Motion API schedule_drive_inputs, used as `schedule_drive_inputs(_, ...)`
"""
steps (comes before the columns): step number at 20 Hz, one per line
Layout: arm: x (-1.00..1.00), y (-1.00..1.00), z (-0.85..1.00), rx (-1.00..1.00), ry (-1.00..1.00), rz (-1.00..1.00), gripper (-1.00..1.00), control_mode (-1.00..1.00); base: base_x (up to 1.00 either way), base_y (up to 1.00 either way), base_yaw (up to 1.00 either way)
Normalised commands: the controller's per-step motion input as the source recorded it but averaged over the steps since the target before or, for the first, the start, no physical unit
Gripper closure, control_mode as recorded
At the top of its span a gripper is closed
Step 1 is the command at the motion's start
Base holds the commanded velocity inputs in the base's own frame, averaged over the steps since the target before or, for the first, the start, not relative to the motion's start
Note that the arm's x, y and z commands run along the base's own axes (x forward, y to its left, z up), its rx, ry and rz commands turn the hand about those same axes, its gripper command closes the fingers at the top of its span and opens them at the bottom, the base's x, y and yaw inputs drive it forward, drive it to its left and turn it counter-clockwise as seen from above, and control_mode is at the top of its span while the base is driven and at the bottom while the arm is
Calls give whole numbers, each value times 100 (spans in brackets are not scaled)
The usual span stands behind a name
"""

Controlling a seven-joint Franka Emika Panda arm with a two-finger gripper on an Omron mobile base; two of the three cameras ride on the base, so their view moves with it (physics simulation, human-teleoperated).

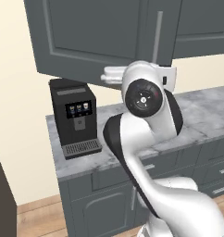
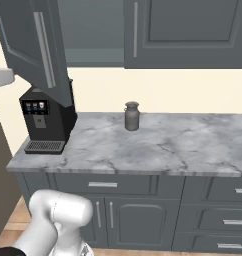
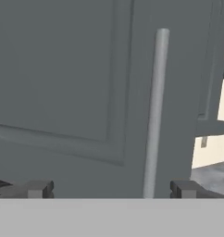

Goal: Close all open cabinet doors.

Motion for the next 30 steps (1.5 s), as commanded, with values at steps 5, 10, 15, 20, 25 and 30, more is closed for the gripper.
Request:
schedule_drive_inputs(5, 59, -2, -16, 0, 0, -1, -100, -100, 0, 0, 0)
schedule_drive_inputs(10, 59, 0, -18, 0, 0, -3, -100, -100, 0, 0, 0)
schedule_drive_inputs(15, 58, -1, -16, 0, 0, -5, -100, -100, 0, 0, 0)
schedule_drive_inputs(20, 54, -8, -1, 0, 0, -5, -100, -100, 0, 0, 0)
schedule_drive_inputs(25, 64, -15, 0, 0, 0, -5, -100, -100, 0, 0, 0)
schedule_drive_inputs(30, 62, -17, 0, 0, 0, -5, -100, -100, 0, 0, 0)
